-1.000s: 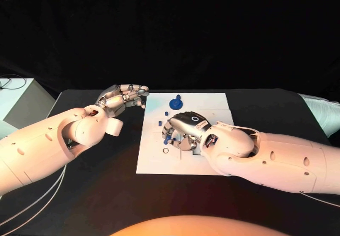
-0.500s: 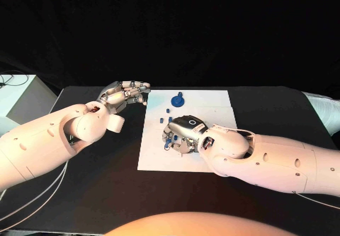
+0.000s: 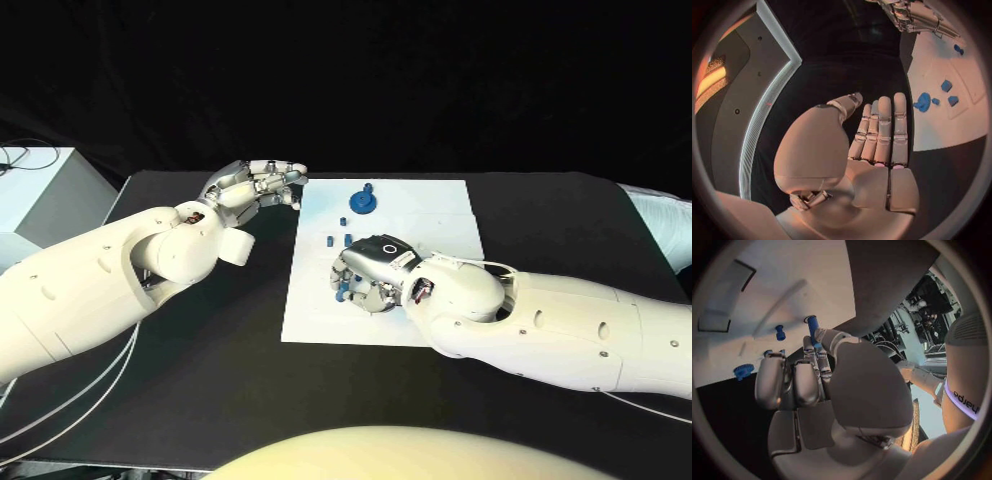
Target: Assemble the parts on the task board
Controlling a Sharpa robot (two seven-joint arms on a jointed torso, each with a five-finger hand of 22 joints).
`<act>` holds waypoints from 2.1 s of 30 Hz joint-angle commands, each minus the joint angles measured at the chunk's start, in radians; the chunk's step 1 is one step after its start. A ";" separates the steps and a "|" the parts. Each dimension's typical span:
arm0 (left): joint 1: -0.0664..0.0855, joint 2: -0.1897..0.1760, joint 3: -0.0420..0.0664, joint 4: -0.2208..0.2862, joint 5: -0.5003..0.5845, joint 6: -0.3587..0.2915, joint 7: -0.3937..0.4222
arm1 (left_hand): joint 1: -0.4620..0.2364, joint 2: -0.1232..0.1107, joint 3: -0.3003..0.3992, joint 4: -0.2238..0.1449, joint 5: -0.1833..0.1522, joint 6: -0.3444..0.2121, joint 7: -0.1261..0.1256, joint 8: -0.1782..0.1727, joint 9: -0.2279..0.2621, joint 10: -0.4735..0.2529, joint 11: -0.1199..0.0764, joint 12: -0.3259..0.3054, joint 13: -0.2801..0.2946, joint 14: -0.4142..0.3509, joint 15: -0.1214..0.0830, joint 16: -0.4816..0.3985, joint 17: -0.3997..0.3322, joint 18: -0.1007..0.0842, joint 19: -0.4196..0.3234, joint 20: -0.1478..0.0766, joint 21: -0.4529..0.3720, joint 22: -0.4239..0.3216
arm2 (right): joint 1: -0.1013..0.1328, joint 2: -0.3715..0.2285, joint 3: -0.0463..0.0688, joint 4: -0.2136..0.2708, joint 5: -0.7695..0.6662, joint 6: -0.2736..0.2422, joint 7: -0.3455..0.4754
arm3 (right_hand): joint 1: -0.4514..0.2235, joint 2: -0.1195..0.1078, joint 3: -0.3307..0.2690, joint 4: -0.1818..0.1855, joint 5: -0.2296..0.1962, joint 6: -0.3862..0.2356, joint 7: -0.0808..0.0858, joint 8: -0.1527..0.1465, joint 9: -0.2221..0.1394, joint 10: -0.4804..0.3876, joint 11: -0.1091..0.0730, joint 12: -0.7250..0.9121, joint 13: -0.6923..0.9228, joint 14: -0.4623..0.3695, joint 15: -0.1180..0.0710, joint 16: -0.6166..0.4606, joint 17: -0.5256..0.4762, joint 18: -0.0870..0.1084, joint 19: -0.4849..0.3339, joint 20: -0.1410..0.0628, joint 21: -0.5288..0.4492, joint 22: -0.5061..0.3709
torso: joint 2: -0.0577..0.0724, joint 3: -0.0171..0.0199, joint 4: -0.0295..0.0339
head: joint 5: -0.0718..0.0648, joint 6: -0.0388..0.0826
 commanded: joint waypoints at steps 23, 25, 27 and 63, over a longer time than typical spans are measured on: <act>0.000 -0.004 0.001 0.005 0.000 0.015 0.003 | 0.006 0.006 -0.005 0.001 0.000 -0.001 0.007 0.006 -0.001 -0.009 0.000 0.006 -0.001 0.001 0.007 -0.005 -0.001 0.013 0.008 -0.003 -0.005 -0.001 | -0.013 0.015 -0.005 -0.023 -0.074 0.076 -0.032 | -0.002 0.010 0.042 -0.040 0.004 -0.002 0.008 0.002 0.002 0.052 -0.043 0.005 0.033 0.000 -0.004 0.004 -0.001 -0.016 0.002 0.002 -0.003 -0.001 | 0.000 0.0001 -0.0004 | 0.004 -0.008; 0.000 -0.004 0.001 0.005 0.000 0.015 0.003 | 0.006 0.006 -0.005 0.001 0.000 -0.001 0.007 0.006 -0.001 -0.009 0.000 0.006 -0.001 0.001 0.007 -0.005 -0.001 0.013 0.008 -0.003 -0.005 -0.001 | -0.013 0.016 -0.005 -0.022 -0.075 0.080 -0.032 | -0.002 0.010 0.042 -0.040 0.004 -0.002 0.008 0.002 0.002 0.052 -0.043 0.005 0.033 0.000 -0.004 0.004 -0.001 -0.016 0.002 0.002 -0.003 -0.001 | 0.000 0.0004 -0.0011 | 0.004 -0.008; 0.000 -0.003 0.001 0.004 0.000 0.015 0.003 | 0.006 0.006 -0.005 0.001 0.000 -0.001 0.007 0.006 -0.001 -0.009 0.000 0.006 -0.001 0.001 0.007 -0.005 -0.001 0.013 0.008 -0.003 -0.005 -0.001 | -0.013 0.016 -0.005 -0.020 -0.075 0.084 -0.031 | -0.003 0.010 0.043 -0.042 0.004 -0.002 0.008 0.002 0.003 0.052 -0.043 0.005 0.033 0.000 -0.004 0.004 -0.001 -0.017 0.003 0.002 -0.002 0.000 | 0.000 0.0003 -0.0012 | 0.004 -0.009; 0.000 -0.003 0.001 0.003 0.000 0.022 -0.002 | 0.008 0.007 -0.008 0.004 0.000 -0.001 0.007 0.008 -0.002 -0.011 0.000 0.008 -0.001 0.001 0.006 -0.006 -0.001 0.013 0.011 -0.002 -0.011 -0.005 | -0.013 0.014 -0.006 -0.009 -0.088 0.065 -0.033 | -0.097 -0.035 0.019 -0.036 0.011 -0.085 0.031 -0.038 -0.003 -0.037 -0.014 -0.010 0.014 -0.003 0.024 0.003 -0.011 -0.011 -0.013 0.021 -0.036 -0.018 | 0.000 -0.0013 0.0005 | 0.003 -0.007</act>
